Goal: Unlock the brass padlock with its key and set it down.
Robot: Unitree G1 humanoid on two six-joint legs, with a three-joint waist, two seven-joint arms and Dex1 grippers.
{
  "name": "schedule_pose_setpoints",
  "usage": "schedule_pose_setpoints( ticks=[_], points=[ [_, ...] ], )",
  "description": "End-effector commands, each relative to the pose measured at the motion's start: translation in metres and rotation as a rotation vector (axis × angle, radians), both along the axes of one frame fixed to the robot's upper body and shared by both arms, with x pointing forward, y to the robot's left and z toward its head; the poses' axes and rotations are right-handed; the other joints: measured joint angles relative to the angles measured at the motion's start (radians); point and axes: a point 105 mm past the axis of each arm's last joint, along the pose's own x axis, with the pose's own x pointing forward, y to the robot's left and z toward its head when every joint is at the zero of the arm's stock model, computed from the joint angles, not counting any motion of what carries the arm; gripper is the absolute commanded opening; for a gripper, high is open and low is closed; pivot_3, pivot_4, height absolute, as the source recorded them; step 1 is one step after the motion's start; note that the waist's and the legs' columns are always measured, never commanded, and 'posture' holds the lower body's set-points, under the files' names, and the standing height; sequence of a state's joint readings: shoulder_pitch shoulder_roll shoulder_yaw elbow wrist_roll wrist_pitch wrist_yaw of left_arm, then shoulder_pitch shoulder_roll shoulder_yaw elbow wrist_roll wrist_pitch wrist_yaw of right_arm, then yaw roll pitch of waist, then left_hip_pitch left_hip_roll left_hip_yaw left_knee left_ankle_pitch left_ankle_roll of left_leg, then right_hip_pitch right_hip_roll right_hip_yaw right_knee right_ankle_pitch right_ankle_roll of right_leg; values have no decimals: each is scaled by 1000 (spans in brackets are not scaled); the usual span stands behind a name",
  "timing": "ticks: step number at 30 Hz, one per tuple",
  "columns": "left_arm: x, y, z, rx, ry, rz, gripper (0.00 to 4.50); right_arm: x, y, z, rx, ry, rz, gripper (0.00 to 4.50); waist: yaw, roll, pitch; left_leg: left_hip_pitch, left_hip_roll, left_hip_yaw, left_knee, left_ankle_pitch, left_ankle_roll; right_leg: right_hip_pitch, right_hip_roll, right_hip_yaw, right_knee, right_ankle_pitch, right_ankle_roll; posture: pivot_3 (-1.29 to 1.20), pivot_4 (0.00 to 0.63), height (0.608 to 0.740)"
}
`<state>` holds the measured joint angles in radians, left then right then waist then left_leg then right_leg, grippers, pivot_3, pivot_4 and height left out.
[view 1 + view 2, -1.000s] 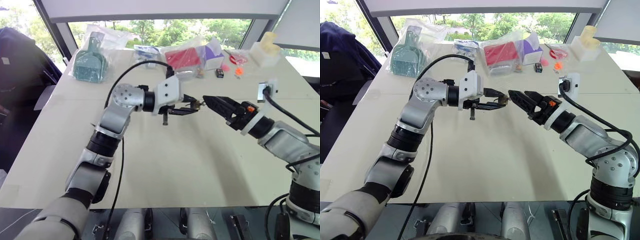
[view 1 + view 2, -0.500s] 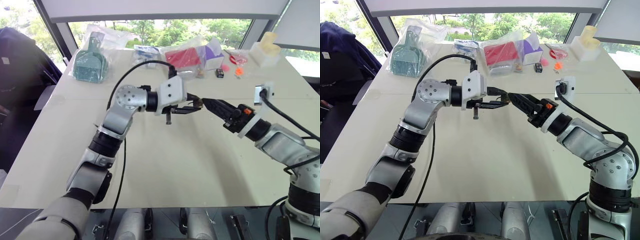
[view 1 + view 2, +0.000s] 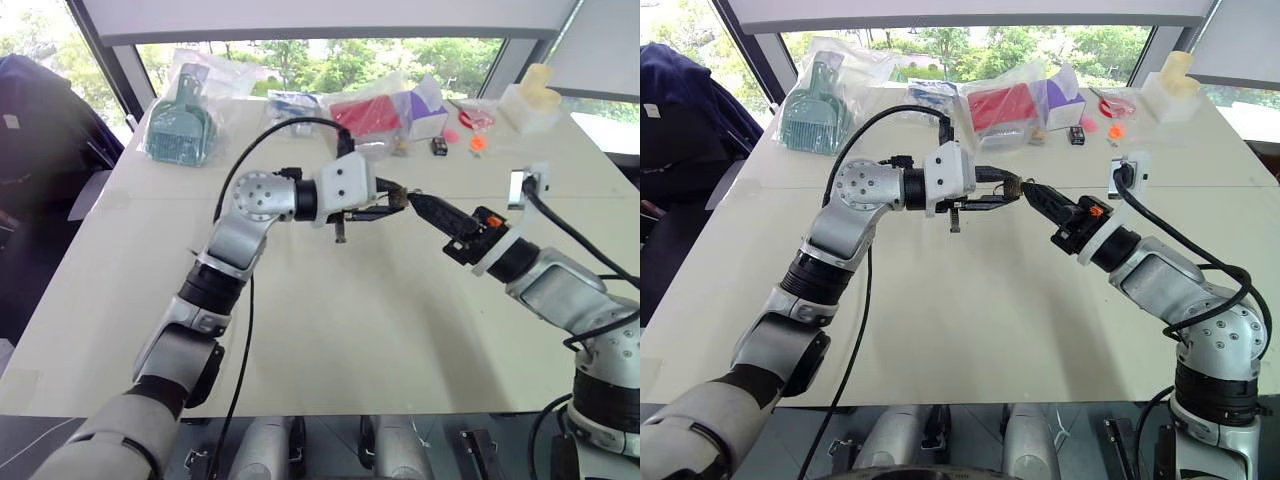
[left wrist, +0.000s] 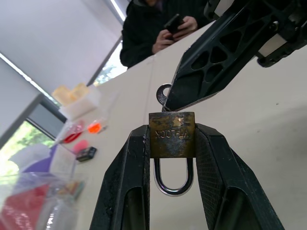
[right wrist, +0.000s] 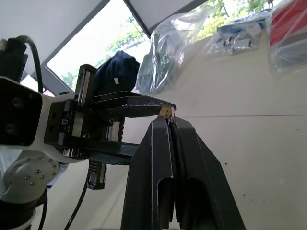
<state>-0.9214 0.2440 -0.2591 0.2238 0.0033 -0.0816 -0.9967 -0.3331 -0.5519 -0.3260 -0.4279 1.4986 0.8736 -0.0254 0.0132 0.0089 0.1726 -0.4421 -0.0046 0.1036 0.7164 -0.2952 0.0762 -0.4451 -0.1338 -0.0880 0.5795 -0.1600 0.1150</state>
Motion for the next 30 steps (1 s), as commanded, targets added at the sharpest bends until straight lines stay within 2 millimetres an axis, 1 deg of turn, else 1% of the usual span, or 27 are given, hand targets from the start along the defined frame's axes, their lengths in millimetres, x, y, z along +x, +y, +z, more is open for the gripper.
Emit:
schedule_pose_setpoints(
  ticks=[1, 5, 10, 12, 18, 20, 23, 25, 27, 30],
  points=[
    [-14, -5, 24, -25, -213, -49, 714, 4, 4, 1, 44, 18, -29, 23, -1, 0, 0, 0, 0, 0, 0, 0, 0, 0, 0, 0, 0, 0, 0, 0, 150, 735],
    [-12, -4, 28, -29, -339, -27, 714, 8, 11, -4, 88, 62, -47, 23, 2, 0, 0, 0, 0, 0, 0, 0, 0, 0, 0, 0, 0, 0, 0, 0, 150, 735],
    [-12, -4, 28, -25, -459, -23, 714, 13, 14, -5, 149, 88, -74, 23, -1, 0, 0, 0, 0, 0, 0, 0, 0, 0, 0, 0, 0, 0, 0, 0, 150, 735],
    [-13, -4, 31, -43, -517, -18, 714, 15, 15, -7, 174, 101, -88, 23, 0, 0, 0, 0, 0, 0, 0, 0, 0, 0, 0, 0, 0, 0, 0, 0, 150, 735],
    [-16, -5, 36, -69, -668, -15, 714, 23, 13, -7, 263, 146, -143, 23, -1, 0, 0, 0, 0, 1, 0, 0, 0, 0, 0, 0, 0, 0, 0, 0, 150, 735],
    [-18, -6, 34, -62, -732, -20, 714, 27, 12, -10, 302, 186, -168, 23, -1, 0, 0, 0, 0, 1, -1, 0, 0, 0, 0, 0, 0, 0, 0, 0, 150, 735],
    [-21, -6, 31, -51, -809, -30, 714, 28, 12, -11, 341, 219, -167, 23, -1, 0, 0, 0, 0, 1, -1, 0, 0, 0, 0, 0, 1, 0, 1, 0, 150, 735],
    [-22, -5, 33, -62, -868, -27, 714, 29, 12, -10, 395, 251, -163, 23, -1, 0, 0, 0, 0, 1, -1, 0, 0, 0, 0, 0, 1, 0, 1, 0, 150, 735],
    [-21, -4, 35, -72, -892, -20, 714, 30, 12, -9, 427, 273, -161, 23, -1, 0, 0, 0, 0, 1, -1, 0, 0, 0, 0, 0, 1, 0, 1, 0, 150, 735],
    [-19, -4, 34, -77, -896, -12, 714, 31, 13, -9, 417, 284, -163, 23, -1, 0, 0, 0, 0, 1, -1, 0, 0, 0, 0, 0, 1, 0, 1, 0, 150, 735]
  ],
)
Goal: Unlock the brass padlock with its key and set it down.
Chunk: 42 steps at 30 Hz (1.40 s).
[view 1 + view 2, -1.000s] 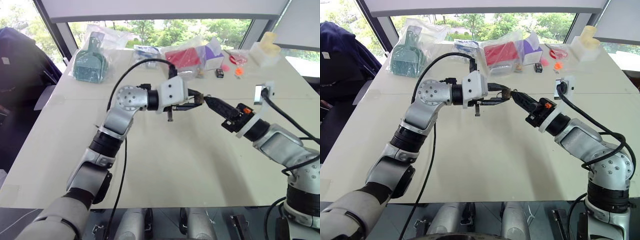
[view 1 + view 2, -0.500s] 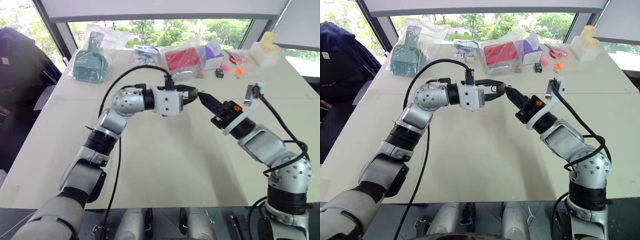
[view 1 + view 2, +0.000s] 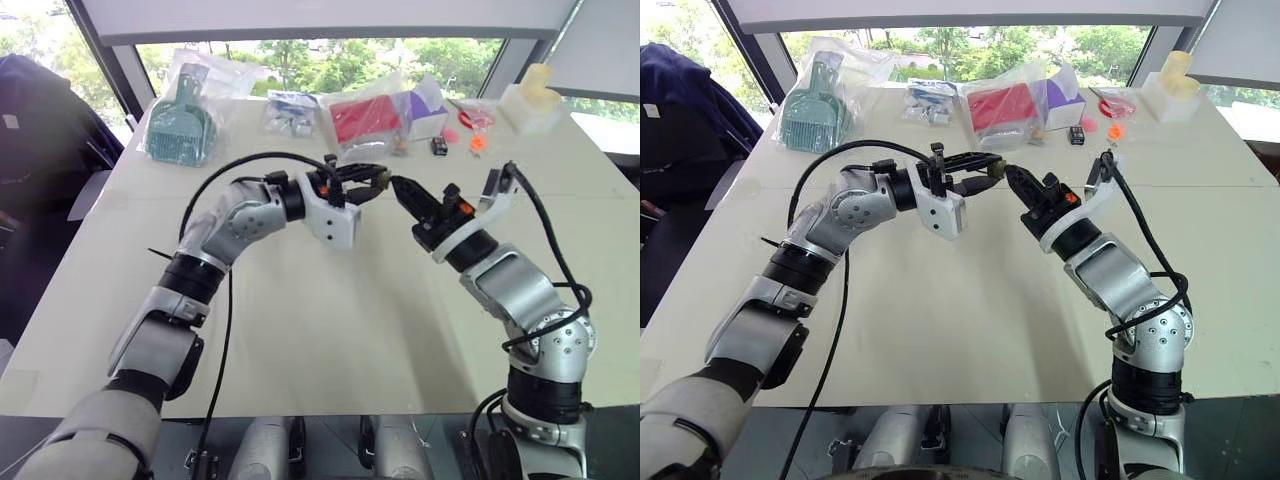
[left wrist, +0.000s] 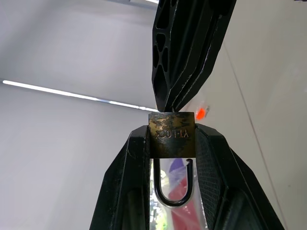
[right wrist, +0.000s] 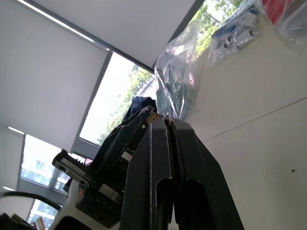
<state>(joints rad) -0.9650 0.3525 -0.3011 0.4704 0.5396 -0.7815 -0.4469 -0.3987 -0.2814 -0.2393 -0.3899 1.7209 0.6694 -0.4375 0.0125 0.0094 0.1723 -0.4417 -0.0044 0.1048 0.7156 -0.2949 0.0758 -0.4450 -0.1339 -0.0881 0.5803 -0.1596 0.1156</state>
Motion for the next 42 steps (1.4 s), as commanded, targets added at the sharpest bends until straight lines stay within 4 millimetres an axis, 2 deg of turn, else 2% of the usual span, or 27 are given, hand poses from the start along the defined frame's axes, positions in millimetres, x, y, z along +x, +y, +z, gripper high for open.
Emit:
schedule_pose_setpoints(
  ticks=[1, 3, 6, 9, 13, 26, 32, 33, 34, 40, 41, 42],
  points=[
    [-28, -20, 32, -67, -124, -155, 714, 7, -12, -6, -58, 20, -66, 23, 0, 0, 0, 0, 0, 0, 0, 0, 0, 0, 0, 0, 0, 0, 0, 0, 150, 735],
    [-18, -18, 29, -71, -29, -123, 714, 1, -14, 0, -182, -87, -73, 23, 2, 0, 0, 0, 0, 0, 0, 0, 0, 0, 0, 0, 0, 0, 0, 0, 150, 735],
    [-7, -14, 32, -69, 53, -96, 714, -2, -24, 1, -348, -172, -78, 847, 2, 0, 0, -1, 0, 1, 0, 0, 0, 0, 0, 0, 0, 0, 0, 0, 150, 735],
    [-3, -11, 32, -46, 83, -91, 714, -3, -34, 3, -440, -225, -72, 2232, -1, 0, 0, 0, 0, 1, 0, 0, 1, 0, 0, 0, -1, 0, 0, 0, 150, 735],
    [-3, -11, 28, -26, 91, -103, 714, -11, -31, 7, -511, -309, 16, 4249, -2, 0, 0, 1, 1, 1, -1, 0, 1, 0, 0, 0, -1, 0, 0, 0, 150, 735],
    [-16, -15, 19, -13, 113, -151, 714, -8, -22, 19, -487, -391, 54, 4249, 1, 0, 0, 0, 1, 1, 0, 0, 1, 0, 0, 0, -1, 0, 0, 0, 150, 735],
    [-19, -16, 20, -18, 118, -160, 714, -6, -17, 15, -481, -379, 83, 4249, 1, 0, 0, 0, 1, 1, 0, 0, 1, 0, 0, 0, -1, 0, 0, 0, 150, 735],
    [-20, -16, 20, -18, 118, -160, 714, -6, -17, 14, -483, -377, 84, 3713, 1, 0, 0, 0, 1, 1, 0, 0, 1, 0, 0, 0, -1, 0, 0, 0, 150, 735],
    [-20, -16, 20, -18, 119, -160, 714, -5, -16, 14, -484, -375, 83, 3427, 1, 0, 0, 0, 0, 1, 0, 0, 1, 0, 0, 0, -1, 0, 0, 0, 150, 735],
    [-20, -17, 20, -18, 121, -159, 714, -7, -14, 10, -479, -362, 103, 337, 1, 0, 0, 1, 1, 1, 0, 0, 1, 0, 0, 0, -1, 0, 0, 0, 150, 735],
    [-20, -17, 21, -18, 121, -158, 714, -7, -14, 10, -479, -361, 104, 61, 1, 0, 0, 0, 0, 1, 0, 0, 1, 0, 0, 0, -1, 0, 0, 0, 150, 735],
    [-20, -16, 21, -18, 121, -157, 714, -7, -15, 9, -480, -359, 101, 64, 1, 0, 0, 0, 0, 1, 0, 0, 1, 0, 0, 0, -1, 0, 0, 0, 150, 735]
  ],
)
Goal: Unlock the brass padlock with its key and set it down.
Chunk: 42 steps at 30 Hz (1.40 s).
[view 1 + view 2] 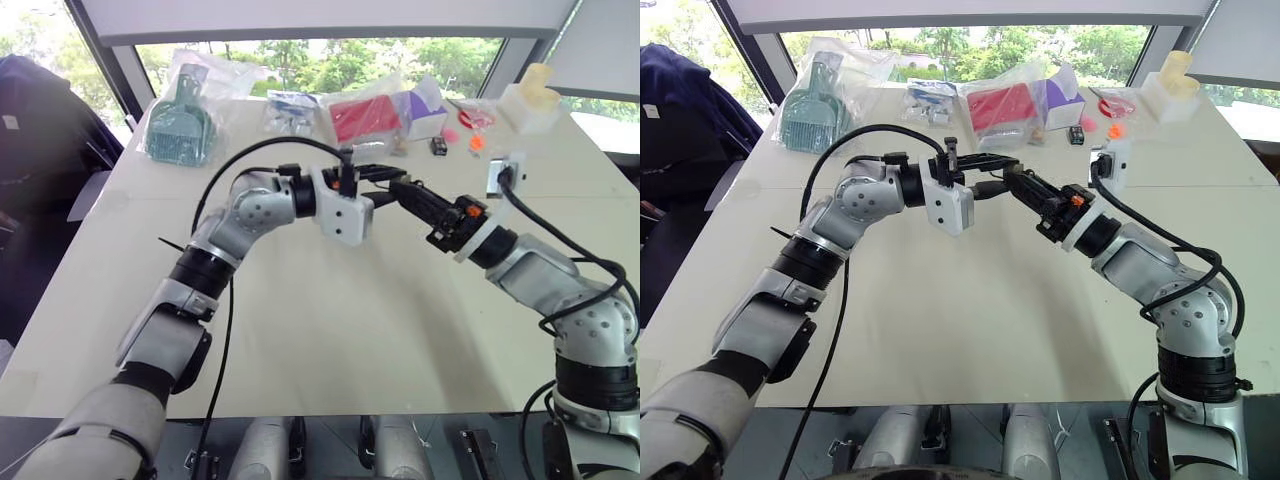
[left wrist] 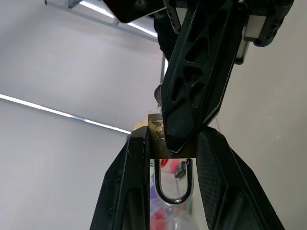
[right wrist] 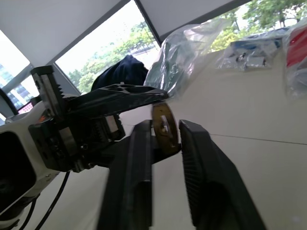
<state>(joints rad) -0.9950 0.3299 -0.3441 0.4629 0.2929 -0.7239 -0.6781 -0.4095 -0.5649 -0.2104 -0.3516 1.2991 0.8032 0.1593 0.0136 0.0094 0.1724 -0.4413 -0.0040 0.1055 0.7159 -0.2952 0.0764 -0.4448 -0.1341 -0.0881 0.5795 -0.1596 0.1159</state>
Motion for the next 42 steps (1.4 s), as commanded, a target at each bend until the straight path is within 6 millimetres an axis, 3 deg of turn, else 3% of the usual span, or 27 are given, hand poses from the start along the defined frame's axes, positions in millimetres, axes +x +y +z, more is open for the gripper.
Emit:
schedule_pose_setpoints(
  ticks=[1, 7, 9, 15, 22, 42],
  points=[
    [-8, -3, 18, -50, -41, -35, 714, -1, -4, 8, 9, -32, -21, 64, 0, 0, 0, 0, 0, 0, 0, 0, 0, 0, 0, 0, 0, 0, 0, 0, 150, 735],
    [-6, -2, 13, -46, 25, -32, 714, 2, -7, 5, 0, -33, -37, 64, -1, 0, 0, 0, 0, 0, 0, 0, 0, 0, 0, 0, 0, 0, 0, 0, 150, 735],
    [-5, 1, 9, -24, 72, -31, 1794, 3, -9, 5, -3, -34, -46, 64, -1, 0, 0, 0, 0, 0, 0, 0, 0, 0, 0, 0, 0, 0, 0, 0, 150, 735],
    [3, 13, 4, -22, 253, 6, 4448, 4, -11, 3, -10, -37, -52, 64, -2, 0, 0, 0, 0, 0, 0, 0, 0, 0, 0, 0, 0, 0, 0, 0, 150, 735],
    [31, 36, 22, -199, 530, 99, 4484, 2, -11, 1, -16, -38, -45, 64, -1, 0, 0, 0, 0, 0, 0, 0, 0, 0, 0, 0, 0, 0, 0, 0, 150, 735],
    [42, 16, 21, -223, 526, 86, 4484, -13, 7, 5, -4, -47, 30, 64, -1, 0, 0, 0, -1, -1, 0, 0, 0, 1, 0, 0, 0, 0, 0, 0, 150, 735]
  ],
)
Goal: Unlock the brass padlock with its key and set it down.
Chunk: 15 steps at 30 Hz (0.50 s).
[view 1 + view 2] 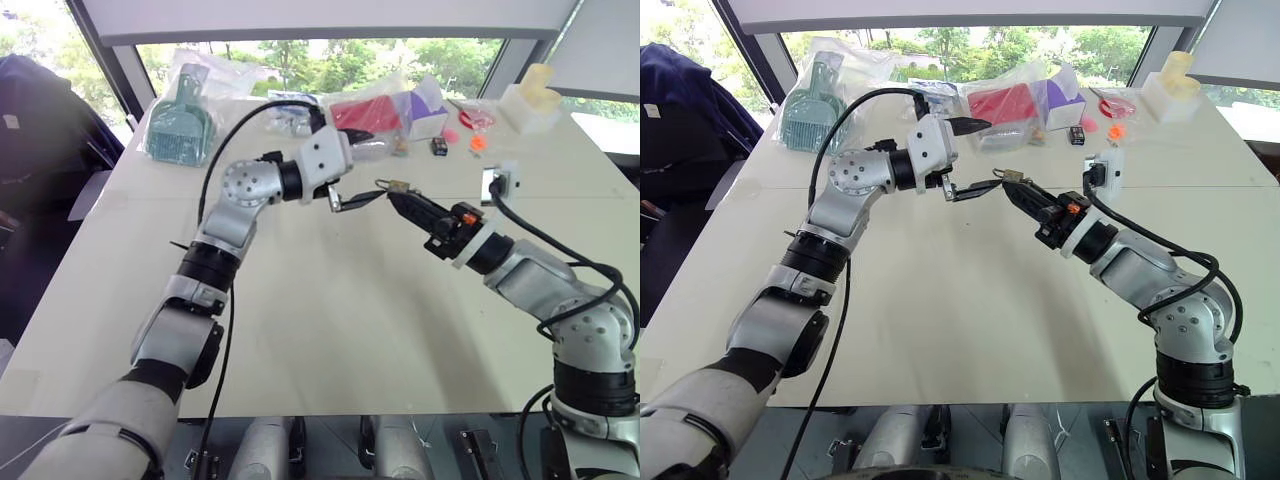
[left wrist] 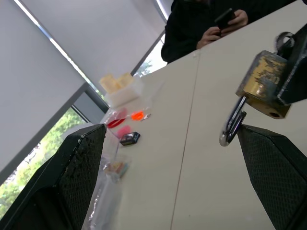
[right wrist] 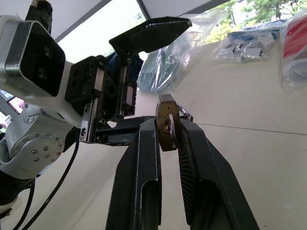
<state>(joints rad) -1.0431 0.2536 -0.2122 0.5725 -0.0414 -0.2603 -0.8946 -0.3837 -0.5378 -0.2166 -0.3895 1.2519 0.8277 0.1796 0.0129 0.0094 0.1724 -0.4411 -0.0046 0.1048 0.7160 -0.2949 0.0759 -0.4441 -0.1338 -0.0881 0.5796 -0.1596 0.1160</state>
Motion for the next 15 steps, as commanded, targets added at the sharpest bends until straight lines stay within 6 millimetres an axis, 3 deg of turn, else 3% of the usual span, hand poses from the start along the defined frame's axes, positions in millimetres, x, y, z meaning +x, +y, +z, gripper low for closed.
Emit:
schedule_pose_setpoints(
  ticks=[1, 9, 15],
  points=[
    [1, -1, 18, -30, -66, 9, 4484, -9, 5, 10, 25, -41, 28, 64, 0, 0, 0, 0, 0, 0, 0, 0, 0, 0, 0, 0, 0, 0, 0, 0, 150, 735],
    [6, -1, 25, -62, -87, 40, 4484, -9, 10, 6, 32, -17, 35, 64, 0, 0, 0, 0, 0, 0, 0, 0, 0, 0, 0, 0, 0, 0, 0, 0, 150, 735],
    [10, 7, 18, -76, -42, 76, 4484, -4, 4, 2, 32, 14, 1, 64, 0, 0, 0, 0, 0, 0, 0, 0, 0, 0, 0, 0, 0, 0, 0, 0, 150, 735]
  ],
)
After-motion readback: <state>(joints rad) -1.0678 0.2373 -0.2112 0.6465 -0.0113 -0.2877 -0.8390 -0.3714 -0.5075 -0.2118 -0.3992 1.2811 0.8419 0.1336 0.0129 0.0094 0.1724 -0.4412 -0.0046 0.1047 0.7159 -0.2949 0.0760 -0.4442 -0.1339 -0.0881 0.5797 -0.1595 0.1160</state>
